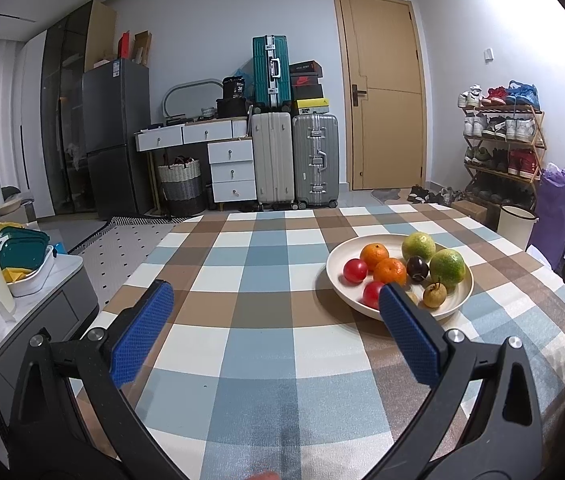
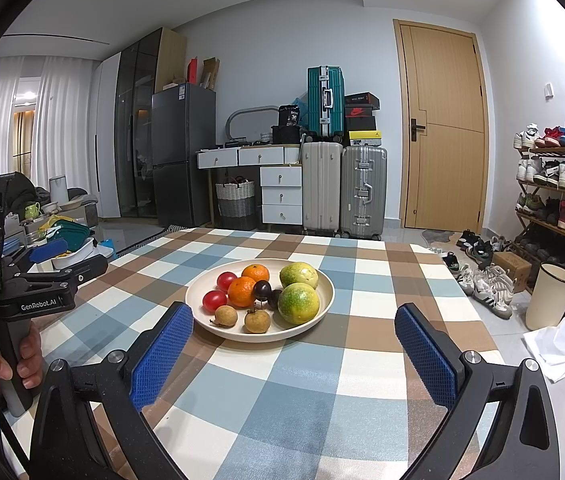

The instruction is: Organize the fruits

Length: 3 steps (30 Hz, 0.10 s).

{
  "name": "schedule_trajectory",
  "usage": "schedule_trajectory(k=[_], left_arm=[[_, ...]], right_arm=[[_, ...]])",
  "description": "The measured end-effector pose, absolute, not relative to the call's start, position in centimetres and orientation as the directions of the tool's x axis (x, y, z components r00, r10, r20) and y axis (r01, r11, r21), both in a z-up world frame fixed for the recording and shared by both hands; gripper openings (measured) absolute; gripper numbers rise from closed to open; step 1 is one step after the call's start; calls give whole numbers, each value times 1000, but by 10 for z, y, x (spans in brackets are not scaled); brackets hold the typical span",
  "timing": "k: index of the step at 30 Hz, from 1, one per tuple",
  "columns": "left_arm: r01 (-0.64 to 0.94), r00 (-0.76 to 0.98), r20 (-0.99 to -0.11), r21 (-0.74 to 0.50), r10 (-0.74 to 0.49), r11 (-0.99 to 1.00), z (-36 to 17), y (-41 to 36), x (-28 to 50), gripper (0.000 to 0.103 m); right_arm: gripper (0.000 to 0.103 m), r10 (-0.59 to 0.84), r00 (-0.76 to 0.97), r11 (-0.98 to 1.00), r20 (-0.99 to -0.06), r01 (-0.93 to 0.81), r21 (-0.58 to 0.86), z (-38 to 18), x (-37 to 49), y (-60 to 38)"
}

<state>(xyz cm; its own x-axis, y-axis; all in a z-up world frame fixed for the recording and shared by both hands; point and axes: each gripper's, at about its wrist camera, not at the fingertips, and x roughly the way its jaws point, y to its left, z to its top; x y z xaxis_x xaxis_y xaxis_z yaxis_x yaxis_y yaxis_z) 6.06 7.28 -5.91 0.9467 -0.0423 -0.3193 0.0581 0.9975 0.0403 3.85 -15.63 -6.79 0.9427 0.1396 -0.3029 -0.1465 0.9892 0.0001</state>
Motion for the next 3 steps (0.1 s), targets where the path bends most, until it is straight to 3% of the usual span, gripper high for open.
schedule_trajectory(k=[3], left_arm=[[63, 946, -320, 30, -51, 998, -61, 75, 61, 102]], right_arm=[[103, 140, 943, 989, -303, -147, 0, -68, 38, -157]])
